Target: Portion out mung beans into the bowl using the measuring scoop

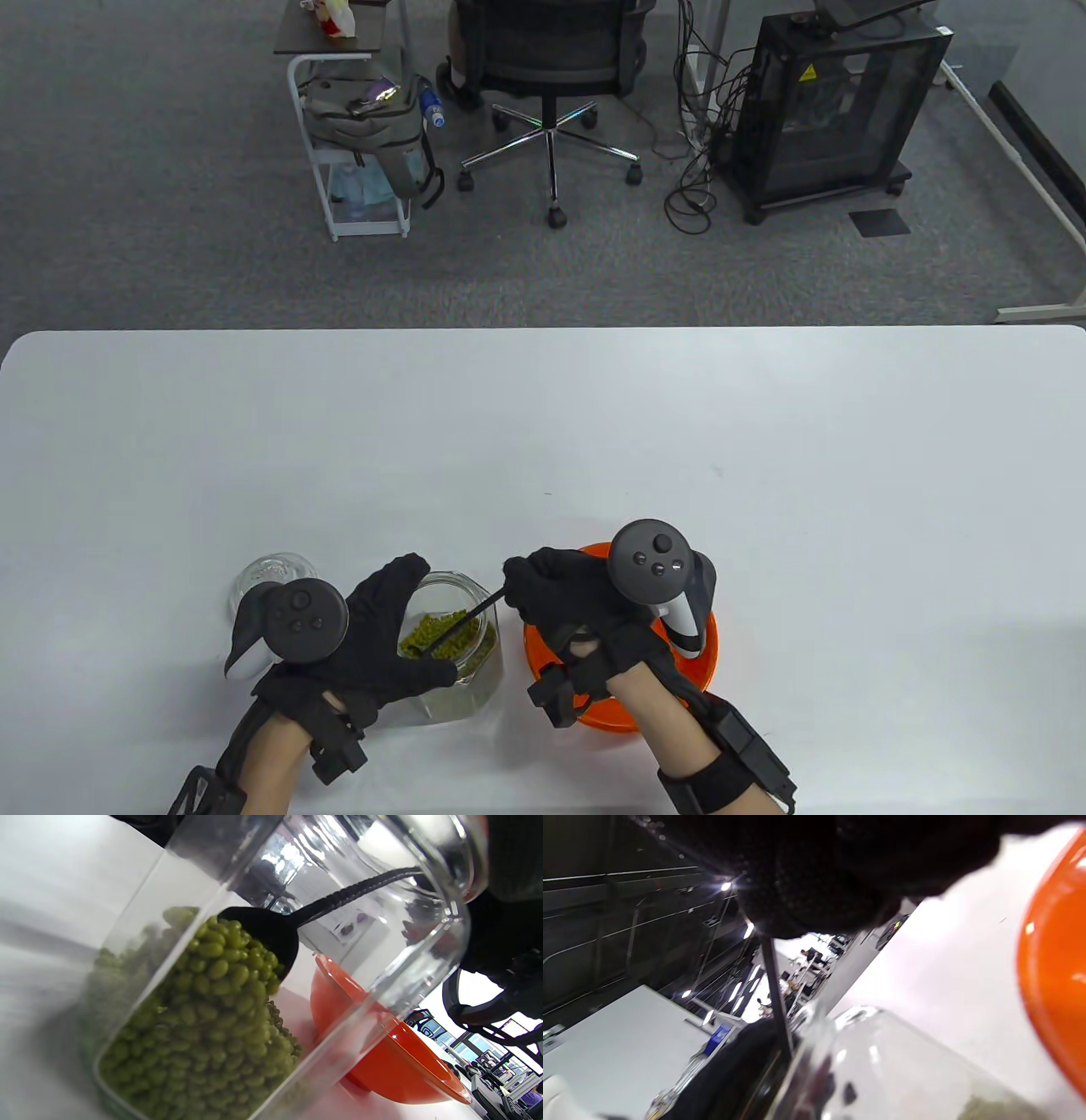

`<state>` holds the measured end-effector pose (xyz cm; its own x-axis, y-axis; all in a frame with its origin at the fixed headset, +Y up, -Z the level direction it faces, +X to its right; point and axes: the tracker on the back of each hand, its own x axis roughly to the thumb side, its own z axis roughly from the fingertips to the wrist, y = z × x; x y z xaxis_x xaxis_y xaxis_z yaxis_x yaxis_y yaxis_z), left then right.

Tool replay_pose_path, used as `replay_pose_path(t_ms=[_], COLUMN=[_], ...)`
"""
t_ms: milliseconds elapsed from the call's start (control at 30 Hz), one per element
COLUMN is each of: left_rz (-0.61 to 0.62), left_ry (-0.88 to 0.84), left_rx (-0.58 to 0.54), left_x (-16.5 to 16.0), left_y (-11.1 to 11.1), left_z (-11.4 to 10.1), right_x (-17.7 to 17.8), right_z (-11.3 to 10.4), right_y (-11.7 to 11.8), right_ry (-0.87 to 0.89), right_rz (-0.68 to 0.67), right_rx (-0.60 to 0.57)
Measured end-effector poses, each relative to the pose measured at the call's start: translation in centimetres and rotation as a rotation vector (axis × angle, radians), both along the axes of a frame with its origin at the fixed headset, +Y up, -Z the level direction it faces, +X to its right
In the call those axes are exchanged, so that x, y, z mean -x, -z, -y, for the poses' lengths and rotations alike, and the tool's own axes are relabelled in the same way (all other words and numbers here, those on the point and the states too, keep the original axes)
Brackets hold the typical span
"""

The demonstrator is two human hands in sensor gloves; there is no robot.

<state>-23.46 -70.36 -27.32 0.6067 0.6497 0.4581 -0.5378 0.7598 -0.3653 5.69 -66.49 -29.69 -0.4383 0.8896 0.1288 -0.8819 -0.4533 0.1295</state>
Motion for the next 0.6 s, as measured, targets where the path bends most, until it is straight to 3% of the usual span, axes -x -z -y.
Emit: replay_pose_path(t_ms=[600], left_rz=[0.0], left_ry=[0.006], left_rx=[0.0], left_x=[0.0], left_y=[0.0], left_z=[0.0], right_x=[-4.9], right_z=[0.2], right_y=[0.6], right_ry=[0.161], right_rz=[0.101], right_rx=[0.059])
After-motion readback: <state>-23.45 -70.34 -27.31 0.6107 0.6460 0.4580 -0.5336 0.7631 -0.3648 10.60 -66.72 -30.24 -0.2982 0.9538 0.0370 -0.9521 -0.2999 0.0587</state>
